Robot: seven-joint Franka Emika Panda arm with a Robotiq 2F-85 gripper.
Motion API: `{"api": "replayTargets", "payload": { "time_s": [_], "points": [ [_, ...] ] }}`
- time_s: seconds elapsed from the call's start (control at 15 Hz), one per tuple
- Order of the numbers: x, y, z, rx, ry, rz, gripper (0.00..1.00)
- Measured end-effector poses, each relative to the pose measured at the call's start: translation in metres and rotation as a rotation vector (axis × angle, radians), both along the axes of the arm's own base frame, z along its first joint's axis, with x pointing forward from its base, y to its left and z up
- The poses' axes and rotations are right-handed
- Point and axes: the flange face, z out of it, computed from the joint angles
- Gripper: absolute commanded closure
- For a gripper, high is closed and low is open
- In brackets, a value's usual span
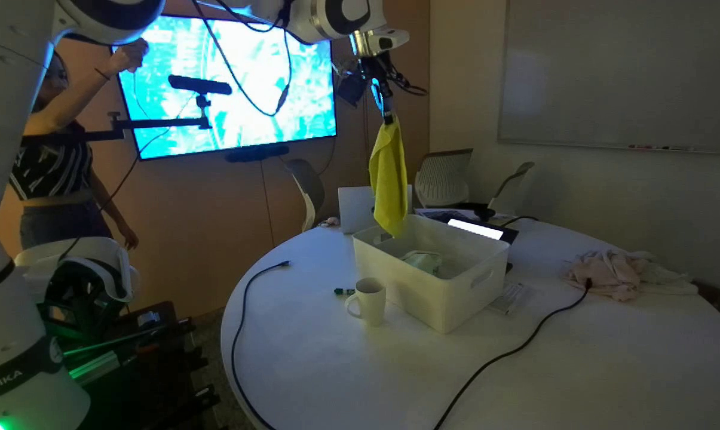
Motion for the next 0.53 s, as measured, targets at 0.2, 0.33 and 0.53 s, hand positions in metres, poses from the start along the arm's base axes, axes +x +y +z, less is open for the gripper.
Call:
{"api": "replayTargets", "payload": {
  "time_s": [0.2,0.33,0.53],
  "points": [
    [0.020,-0.008,-0.019,-0.017,0.039,-0.017,0.68],
    [0.029,-0.015,-0.033,-0.033,0.083,-0.029,0.54],
    [0.037,-0.026,-0.048,-0.048,0.142,-0.031,0.32]
  ]
}}
